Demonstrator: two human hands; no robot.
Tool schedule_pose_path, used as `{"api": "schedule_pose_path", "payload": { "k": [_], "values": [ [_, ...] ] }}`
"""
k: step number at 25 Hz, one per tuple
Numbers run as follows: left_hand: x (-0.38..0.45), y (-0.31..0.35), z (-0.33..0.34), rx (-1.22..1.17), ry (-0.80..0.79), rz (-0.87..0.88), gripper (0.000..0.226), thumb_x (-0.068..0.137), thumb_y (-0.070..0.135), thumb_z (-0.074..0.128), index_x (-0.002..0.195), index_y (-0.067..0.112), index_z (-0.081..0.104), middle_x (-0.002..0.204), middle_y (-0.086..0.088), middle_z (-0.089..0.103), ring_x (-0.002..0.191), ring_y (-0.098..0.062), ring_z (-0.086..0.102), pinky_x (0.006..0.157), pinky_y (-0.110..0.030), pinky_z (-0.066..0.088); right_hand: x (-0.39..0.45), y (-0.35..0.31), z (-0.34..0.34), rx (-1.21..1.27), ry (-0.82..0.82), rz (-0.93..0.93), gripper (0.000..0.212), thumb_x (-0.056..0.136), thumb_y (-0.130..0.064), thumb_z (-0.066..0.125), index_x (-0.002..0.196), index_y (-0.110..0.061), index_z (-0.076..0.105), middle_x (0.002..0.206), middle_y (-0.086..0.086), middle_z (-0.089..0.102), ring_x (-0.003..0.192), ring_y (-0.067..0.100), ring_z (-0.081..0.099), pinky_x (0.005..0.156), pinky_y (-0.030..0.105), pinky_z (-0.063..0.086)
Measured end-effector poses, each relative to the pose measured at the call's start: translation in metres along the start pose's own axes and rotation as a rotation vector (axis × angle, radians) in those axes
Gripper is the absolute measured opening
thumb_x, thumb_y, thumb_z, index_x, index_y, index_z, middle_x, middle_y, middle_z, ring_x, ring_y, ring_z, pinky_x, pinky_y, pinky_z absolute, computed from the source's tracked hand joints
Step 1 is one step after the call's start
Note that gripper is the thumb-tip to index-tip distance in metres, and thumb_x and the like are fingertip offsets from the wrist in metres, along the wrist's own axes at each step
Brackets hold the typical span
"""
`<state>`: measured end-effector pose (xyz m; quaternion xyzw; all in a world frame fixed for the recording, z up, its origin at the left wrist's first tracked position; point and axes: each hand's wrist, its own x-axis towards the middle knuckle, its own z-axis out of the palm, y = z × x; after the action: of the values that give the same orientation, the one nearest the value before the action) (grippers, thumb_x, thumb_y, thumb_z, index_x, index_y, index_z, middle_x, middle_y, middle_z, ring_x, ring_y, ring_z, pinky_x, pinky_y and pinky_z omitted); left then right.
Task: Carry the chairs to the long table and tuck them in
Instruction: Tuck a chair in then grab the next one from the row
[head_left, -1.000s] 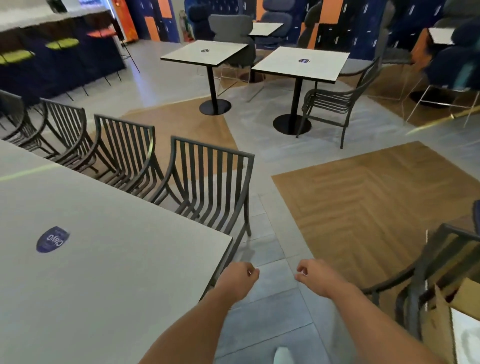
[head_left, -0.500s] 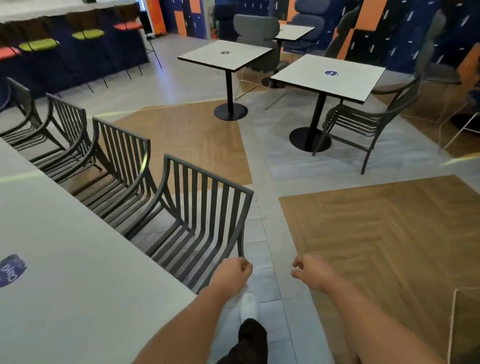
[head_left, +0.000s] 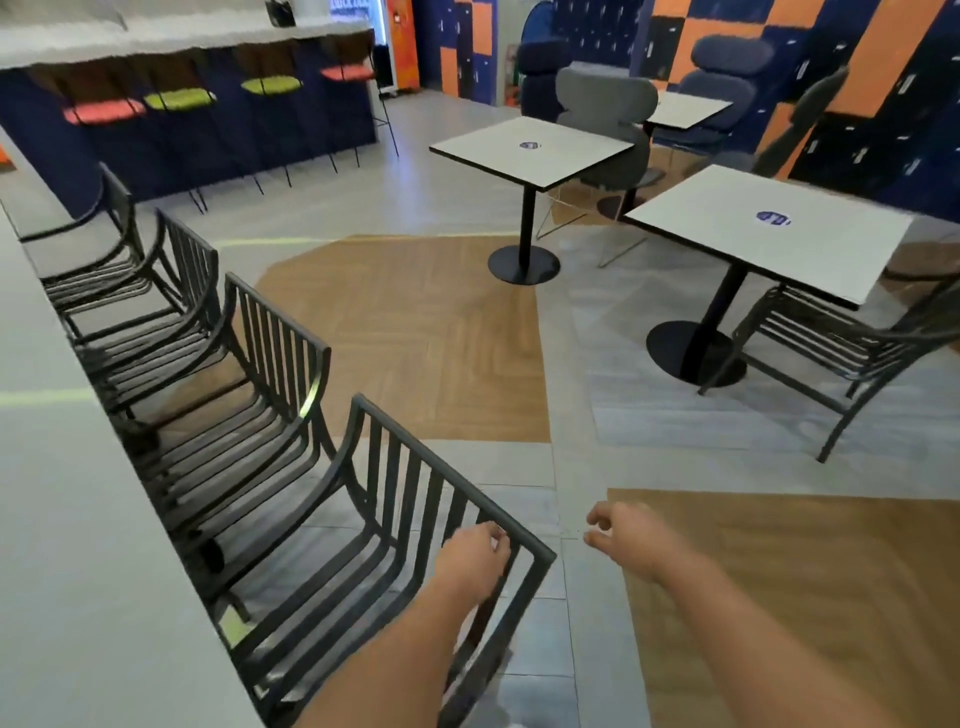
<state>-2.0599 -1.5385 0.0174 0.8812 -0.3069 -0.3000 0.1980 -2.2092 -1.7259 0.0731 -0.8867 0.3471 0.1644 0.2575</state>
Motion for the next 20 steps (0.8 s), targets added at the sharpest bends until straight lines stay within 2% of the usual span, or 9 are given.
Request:
{"api": "schedule_pose_path", "payload": {
  "k": [4, 11, 16, 20],
  "values": [
    [0.059, -0.002, -0.019, 0.024, 0.105, -0.151, 0.032, 0.106, 0.038, 0.04, 0.115, 0.022, 0.067, 0.102, 0.0, 0.073, 0.092, -0.021, 0.068, 0.085, -0.04, 0.058, 0.074, -0.008, -0.033, -0.065, -0.018, -0.086, 0.037, 0.098, -0.046, 0.058, 0.129, -0.027, 0.061, 0.127, -0.005, 0.064, 0.111, 0.015, 0.06, 0.087, 0.026, 0.045],
    [0.119, -0.01, -0.013, -0.049, 0.272, -0.536, 0.036, 0.106, 0.039, 0.036, 0.113, 0.021, 0.067, 0.11, -0.004, 0.072, 0.102, -0.025, 0.067, 0.089, -0.037, 0.054, 0.219, -0.006, -0.071, -0.255, -0.163, -0.324, 0.038, 0.098, -0.048, 0.056, 0.129, -0.027, 0.062, 0.121, -0.006, 0.064, 0.108, 0.016, 0.06, 0.088, 0.03, 0.048],
    [0.122, 0.02, 0.009, -0.154, 0.402, -0.891, 0.04, 0.106, 0.045, 0.035, 0.115, 0.021, 0.066, 0.11, -0.005, 0.07, 0.104, -0.028, 0.068, 0.089, -0.039, 0.053, 0.305, -0.024, -0.094, -0.415, -0.35, -0.571, 0.036, 0.099, -0.046, 0.055, 0.129, -0.027, 0.061, 0.121, -0.006, 0.064, 0.11, 0.017, 0.056, 0.09, 0.032, 0.047],
    [0.118, 0.039, 0.026, -0.234, 0.397, -1.077, 0.042, 0.106, 0.048, 0.034, 0.112, 0.02, 0.064, 0.112, -0.004, 0.071, 0.106, -0.026, 0.068, 0.089, -0.037, 0.052, 0.348, -0.062, -0.109, -0.512, -0.423, -0.722, 0.039, 0.099, -0.047, 0.056, 0.13, -0.025, 0.062, 0.124, -0.003, 0.065, 0.113, 0.019, 0.059, 0.092, 0.032, 0.048]
  ]
}}
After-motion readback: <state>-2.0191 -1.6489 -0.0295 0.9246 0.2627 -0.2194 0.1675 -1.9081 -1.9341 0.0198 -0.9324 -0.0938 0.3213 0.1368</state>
